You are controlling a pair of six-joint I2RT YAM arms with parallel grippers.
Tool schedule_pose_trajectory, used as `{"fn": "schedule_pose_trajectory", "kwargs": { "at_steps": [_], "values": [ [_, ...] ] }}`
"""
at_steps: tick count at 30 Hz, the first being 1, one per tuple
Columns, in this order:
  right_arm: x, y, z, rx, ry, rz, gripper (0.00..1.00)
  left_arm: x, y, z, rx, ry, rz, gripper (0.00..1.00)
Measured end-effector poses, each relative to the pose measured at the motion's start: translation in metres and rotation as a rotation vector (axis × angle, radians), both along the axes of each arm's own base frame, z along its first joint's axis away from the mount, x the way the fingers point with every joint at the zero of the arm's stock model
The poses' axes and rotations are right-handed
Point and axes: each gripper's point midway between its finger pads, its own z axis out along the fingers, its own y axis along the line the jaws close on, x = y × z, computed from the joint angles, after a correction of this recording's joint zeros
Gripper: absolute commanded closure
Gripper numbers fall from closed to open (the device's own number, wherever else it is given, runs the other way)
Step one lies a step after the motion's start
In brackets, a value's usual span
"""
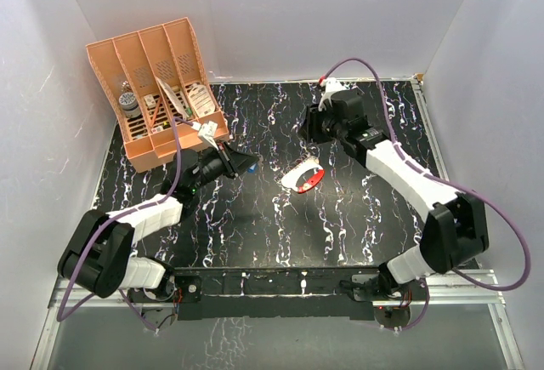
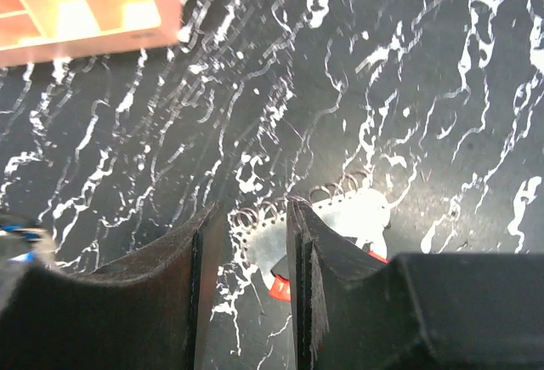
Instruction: Put the keys on the keyring
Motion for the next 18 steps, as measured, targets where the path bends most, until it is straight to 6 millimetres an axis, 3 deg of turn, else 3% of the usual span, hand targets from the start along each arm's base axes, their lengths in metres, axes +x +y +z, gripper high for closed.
{"fn": "schedule_pose_trajectory", "kwargs": {
  "at_steps": [9, 18],
  "values": [
    [-0.004, -0.003, -0.082, -0.034, 0.213, -0.038, 0.66, 0.001, 0.004, -0.004, 0.009, 0.026, 0.015, 1.00],
    [-0.007, 0.002, -0.123, -0.018, 0.269, -0.008, 0.67, 0.000, 0.005, -0.006, 0.009, 0.033, 0.016, 1.00]
  ]
}}
